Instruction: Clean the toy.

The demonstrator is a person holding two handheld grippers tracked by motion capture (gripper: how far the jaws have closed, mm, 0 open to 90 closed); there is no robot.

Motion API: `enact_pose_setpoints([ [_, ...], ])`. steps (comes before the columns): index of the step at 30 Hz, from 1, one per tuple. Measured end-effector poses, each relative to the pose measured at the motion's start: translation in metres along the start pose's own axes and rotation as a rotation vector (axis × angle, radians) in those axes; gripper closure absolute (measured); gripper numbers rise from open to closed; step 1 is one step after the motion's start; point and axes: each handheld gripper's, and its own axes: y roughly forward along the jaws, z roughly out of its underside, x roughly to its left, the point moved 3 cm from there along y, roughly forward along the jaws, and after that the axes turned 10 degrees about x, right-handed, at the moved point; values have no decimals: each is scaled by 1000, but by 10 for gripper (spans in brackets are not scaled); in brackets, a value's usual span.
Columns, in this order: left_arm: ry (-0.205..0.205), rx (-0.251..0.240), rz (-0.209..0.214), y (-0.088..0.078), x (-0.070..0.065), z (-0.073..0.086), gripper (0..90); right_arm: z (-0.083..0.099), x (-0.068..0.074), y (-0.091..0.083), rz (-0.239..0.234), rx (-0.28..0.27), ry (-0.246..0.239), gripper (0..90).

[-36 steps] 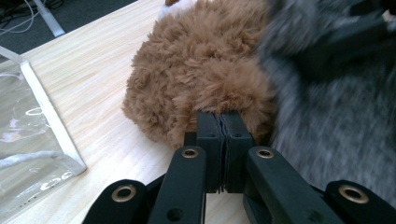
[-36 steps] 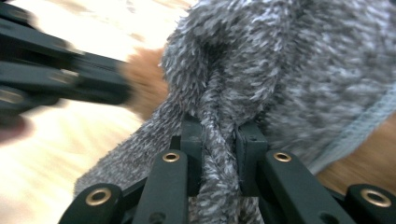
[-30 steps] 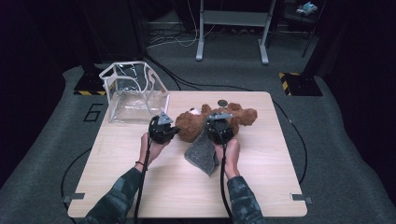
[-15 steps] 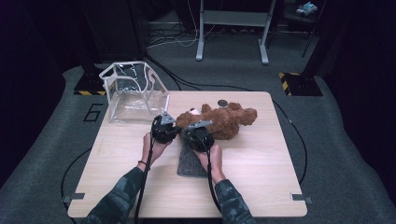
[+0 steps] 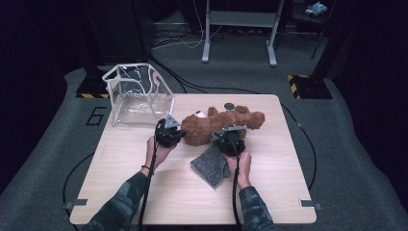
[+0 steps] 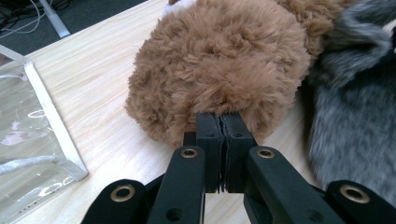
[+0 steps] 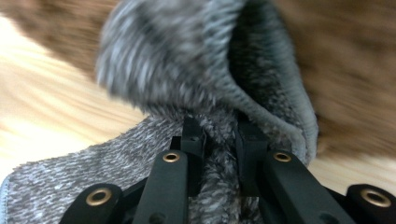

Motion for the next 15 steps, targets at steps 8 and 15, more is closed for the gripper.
enact_pose_setpoints([
  [8, 7, 2, 14, 0, 2, 2, 878, 14, -44, -17, 57, 2, 95, 773],
  [15, 7, 16, 23, 0, 3, 4, 876, 40, -91, -38, 129, 37, 184, 770],
])
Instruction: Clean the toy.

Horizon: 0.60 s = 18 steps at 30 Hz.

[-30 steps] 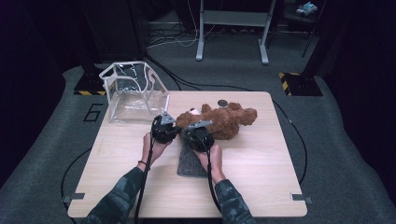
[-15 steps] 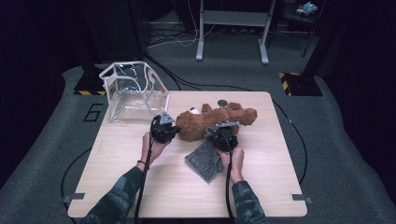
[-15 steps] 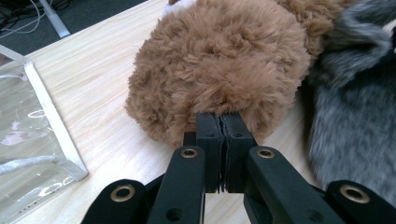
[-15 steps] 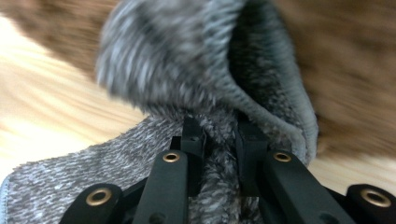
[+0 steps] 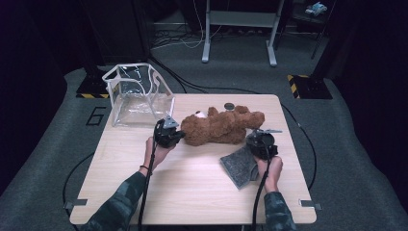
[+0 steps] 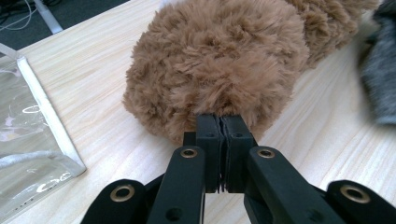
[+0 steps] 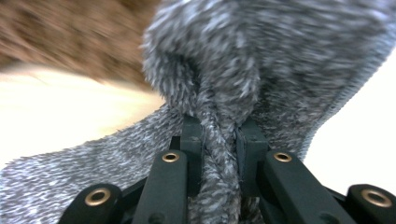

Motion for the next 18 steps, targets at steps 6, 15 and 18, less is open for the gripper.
enact_pose_setpoints([
  [6, -4, 7, 10, 1, 1, 1, 874, 23, -41, -16, 71, 55, 60, 764],
  [15, -22, 29, 18, 2, 1, 3, 772, 43, -63, -30, 56, 102, 66, 446],
  [18, -50, 51, 19, 2, 1, 5, 582, 44, -62, -40, 33, 75, 52, 276],
])
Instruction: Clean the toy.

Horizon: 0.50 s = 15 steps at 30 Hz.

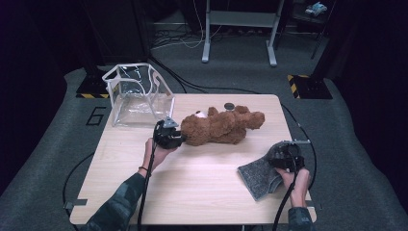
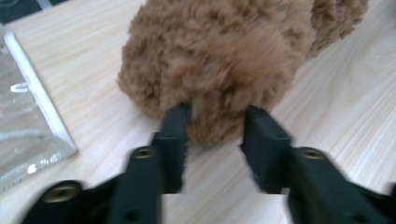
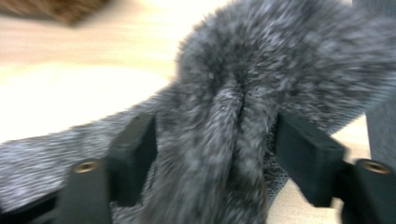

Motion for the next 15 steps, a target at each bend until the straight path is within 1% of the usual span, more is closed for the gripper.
enact_pose_setpoints([
  [1, -7, 2, 5, -1, 0, 1, 520, 0, 2, -5, -11, -18, 4, 225],
  [3, -14, 2, 5, -3, 0, 2, 419, -1, 5, -14, -17, -35, -29, 156],
  [5, -18, -6, 3, -6, 0, 4, 363, -4, 9, -23, -18, -54, -45, 135],
  [6, -25, -13, 5, -7, 0, 4, 340, -5, 11, -27, -34, -70, -60, 128],
  [8, -29, -22, 5, -9, 1, 4, 310, -8, 16, -32, -39, -78, -59, 98],
  [9, -28, -21, 0, -10, 1, 4, 298, -11, 18, -33, -46, -85, -79, 86],
  [10, -28, -21, 0, -10, 1, 4, 290, -11, 18, -33, -46, -85, -79, 86],
  [11, -36, -30, 1, -10, -1, 2, 284, -15, 21, -33, -55, -91, -99, 62],
  [12, -27, -26, -2, -11, 0, 2, 274, -18, 22, -32, -61, -100, -107, 55],
  [14, -31, -32, -1, -11, -2, 0, 263, -21, 24, -30, -77, -97, -102, 42],
  [15, -26, -27, 1, -11, -2, -1, 257, -23, 25, -29, -86, -97, -101, 33],
])
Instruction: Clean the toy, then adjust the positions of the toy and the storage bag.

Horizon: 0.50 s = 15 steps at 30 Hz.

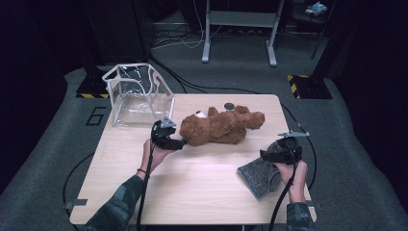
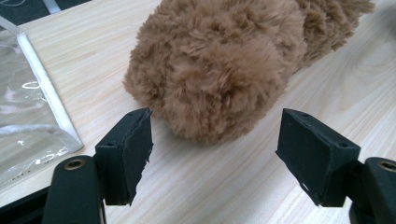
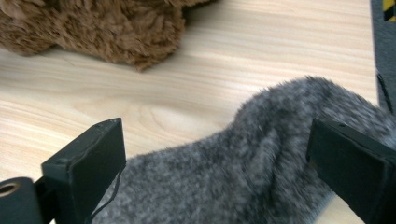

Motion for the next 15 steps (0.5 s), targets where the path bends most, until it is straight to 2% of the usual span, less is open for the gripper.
enact_pose_setpoints([
  [1, 0, 0, 0, 0, 0, 0, 247, -1, -1, 2, -8, -6, -19, 18],
  [5, 13, 1, -10, 0, -3, -3, 227, -5, -2, 7, -38, 7, -6, 0],
  [7, 7, 4, -13, 2, -4, -3, 212, -7, -4, 9, -58, -3, -23, 0],
  [11, 8, -4, -29, 2, -6, -6, 196, -11, -3, 11, -73, -19, -44, 0],
  [12, 4, -9, -27, 2, -6, -8, 195, -11, -2, 10, -81, -19, -35, 0],
  [15, 8, -7, -22, 1, -7, -13, 188, -17, -2, 10, -86, -35, -50, 0],
])
